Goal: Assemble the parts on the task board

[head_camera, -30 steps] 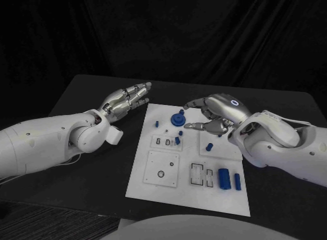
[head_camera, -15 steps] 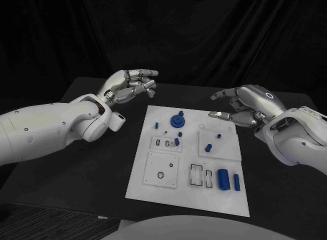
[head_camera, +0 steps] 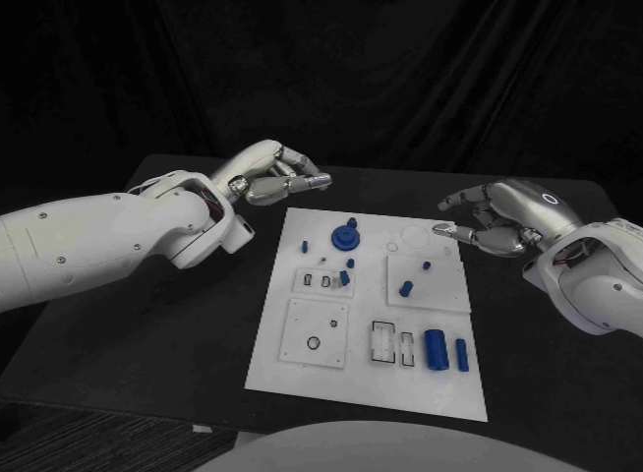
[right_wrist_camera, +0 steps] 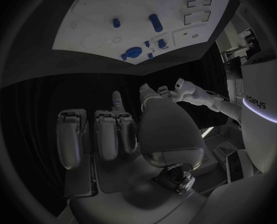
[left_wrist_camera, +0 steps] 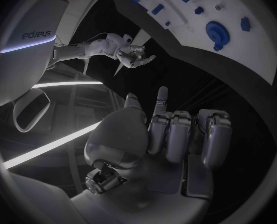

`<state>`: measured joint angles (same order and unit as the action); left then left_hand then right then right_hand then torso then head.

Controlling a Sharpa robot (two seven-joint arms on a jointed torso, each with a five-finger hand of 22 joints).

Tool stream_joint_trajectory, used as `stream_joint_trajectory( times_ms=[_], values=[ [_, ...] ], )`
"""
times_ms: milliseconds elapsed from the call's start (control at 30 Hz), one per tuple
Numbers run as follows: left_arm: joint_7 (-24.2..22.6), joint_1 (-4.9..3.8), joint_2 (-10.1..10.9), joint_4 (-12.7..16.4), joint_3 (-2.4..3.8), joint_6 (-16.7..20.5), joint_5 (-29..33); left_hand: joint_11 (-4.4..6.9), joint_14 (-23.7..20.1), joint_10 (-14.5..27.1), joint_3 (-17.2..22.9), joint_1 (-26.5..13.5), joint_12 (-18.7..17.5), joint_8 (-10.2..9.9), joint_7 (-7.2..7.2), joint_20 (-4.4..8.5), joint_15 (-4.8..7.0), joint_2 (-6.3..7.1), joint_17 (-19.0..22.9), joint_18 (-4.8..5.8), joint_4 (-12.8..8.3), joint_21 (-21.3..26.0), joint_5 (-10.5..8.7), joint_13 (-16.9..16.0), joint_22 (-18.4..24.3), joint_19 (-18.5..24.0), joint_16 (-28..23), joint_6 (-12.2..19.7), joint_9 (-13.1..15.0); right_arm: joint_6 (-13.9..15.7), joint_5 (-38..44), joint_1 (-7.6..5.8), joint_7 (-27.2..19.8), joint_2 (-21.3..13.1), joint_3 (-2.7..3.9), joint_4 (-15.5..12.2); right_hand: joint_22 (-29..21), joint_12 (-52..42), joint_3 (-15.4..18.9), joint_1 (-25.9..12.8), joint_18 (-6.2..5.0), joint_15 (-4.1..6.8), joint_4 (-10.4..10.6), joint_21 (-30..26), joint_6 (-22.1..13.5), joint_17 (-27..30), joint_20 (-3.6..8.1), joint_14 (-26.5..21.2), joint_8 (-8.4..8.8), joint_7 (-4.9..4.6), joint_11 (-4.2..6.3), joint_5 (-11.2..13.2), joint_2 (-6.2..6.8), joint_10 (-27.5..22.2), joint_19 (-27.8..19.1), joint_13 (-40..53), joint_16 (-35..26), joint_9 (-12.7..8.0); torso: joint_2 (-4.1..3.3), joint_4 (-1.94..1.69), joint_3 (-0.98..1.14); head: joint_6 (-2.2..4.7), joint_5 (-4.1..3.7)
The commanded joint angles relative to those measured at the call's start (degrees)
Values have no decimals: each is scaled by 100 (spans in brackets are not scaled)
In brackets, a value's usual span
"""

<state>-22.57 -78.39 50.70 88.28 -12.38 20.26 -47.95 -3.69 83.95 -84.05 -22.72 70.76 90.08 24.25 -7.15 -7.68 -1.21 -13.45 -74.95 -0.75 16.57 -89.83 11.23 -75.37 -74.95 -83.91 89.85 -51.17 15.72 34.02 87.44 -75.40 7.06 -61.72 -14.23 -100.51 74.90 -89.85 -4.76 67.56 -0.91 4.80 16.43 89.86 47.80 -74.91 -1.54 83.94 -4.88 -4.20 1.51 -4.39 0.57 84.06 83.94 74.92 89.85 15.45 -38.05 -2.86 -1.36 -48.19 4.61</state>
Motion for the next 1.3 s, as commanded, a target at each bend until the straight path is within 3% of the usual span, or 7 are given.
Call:
stream_joint_trajectory(
  times_ms=[33,267,433,533,700,967,1300],
  values=[
    [1683,-120,-56,140,9,-779,-763,76,605,-595,-65,-165,-8,234,71,52,56,-40,-1505,75,-8,-17,-94,-1463,-1505,-609,15,38,327,-143,-27,49,48,-7,4,26,1510,-15,-20,-7,91,-42,-6,14,38,-1509,-52,606,-26,-9,-47,-38,-58,594,606,1508,15,-7,13,49,40,19,44],
    [3171,-288,-298,232,10,-1633,-861,211,605,-595,114,-125,-8,856,206,177,184,-60,-1505,75,-63,-17,25,-1463,-1505,-609,15,179,1374,-42,-27,85,80,9,3,72,1510,-15,-17,15,91,-44,-19,14,97,-1509,-56,606,-39,-12,-49,-169,-94,594,606,1508,15,-18,40,127,103,-8,117],
    [3798,-324,-545,193,10,-1987,-879,239,605,-595,195,-61,-8,878,240,203,209,-45,-1505,75,-107,-17,36,-1463,-1505,-609,15,153,1517,12,-28,91,126,-1,3,81,1510,-15,-15,48,91,-47,-32,14,190,-1509,-59,606,-65,-19,-54,-292,-122,594,606,1508,15,-25,66,180,155,-46,119],
    [4096,-331,-718,127,10,-2190,-883,243,605,-595,241,-71,-8,732,236,217,219,-33,-1505,75,-113,-17,-61,-1463,-1505,-609,15,127,1518,36,-28,96,143,-26,3,86,1510,-15,-19,82,91,-48,-46,14,222,-1509,-61,606,-68,-20,-55,-373,-131,594,606,1508,15,-34,87,211,185,-53,113],
    [4418,-329,-955,9,9,-2505,-886,113,605,-595,393,-218,-8,-213,65,150,119,12,-1505,75,-113,-17,-251,-1463,-1505,-609,15,211,1140,93,-28,110,160,-67,3,92,1510,-15,-26,129,91,-49,-67,14,265,-1509,-62,606,-73,-22,-56,-456,-136,594,606,1508,15,-43,116,244,236,-64,116],
    [4616,-305,-1113,-85,8,-2569,-887,-77,605,-595,593,-326,-8,-1116,-131,-11,-58,57,-1505,64,-171,1,-250,-1463,-1469,-559,15,305,608,157,-28,150,151,-57,2,130,1510,-15,-45,213,91,-49,-103,14,354,-1509,-61,606,-82,-23,-56,-641,-146,594,606,1508,15,-63,167,344,319,-162,163],
    [5281,-259,-1234,-123,7,-2666,-887,133,605,-595,745,-550,-8,-734,117,91,104,154,-1505,53,-180,20,-493,-1463,-1442,-517,15,-467,1144,180,-28,281,125,-42,2,173,1510,-15,-56,248,91,-51,-115,14,382,-1509,-62,606,-76,-29,-59,-743,-150,594,606,1508,15,-78,182,376,354,-181,196]
  ],
)
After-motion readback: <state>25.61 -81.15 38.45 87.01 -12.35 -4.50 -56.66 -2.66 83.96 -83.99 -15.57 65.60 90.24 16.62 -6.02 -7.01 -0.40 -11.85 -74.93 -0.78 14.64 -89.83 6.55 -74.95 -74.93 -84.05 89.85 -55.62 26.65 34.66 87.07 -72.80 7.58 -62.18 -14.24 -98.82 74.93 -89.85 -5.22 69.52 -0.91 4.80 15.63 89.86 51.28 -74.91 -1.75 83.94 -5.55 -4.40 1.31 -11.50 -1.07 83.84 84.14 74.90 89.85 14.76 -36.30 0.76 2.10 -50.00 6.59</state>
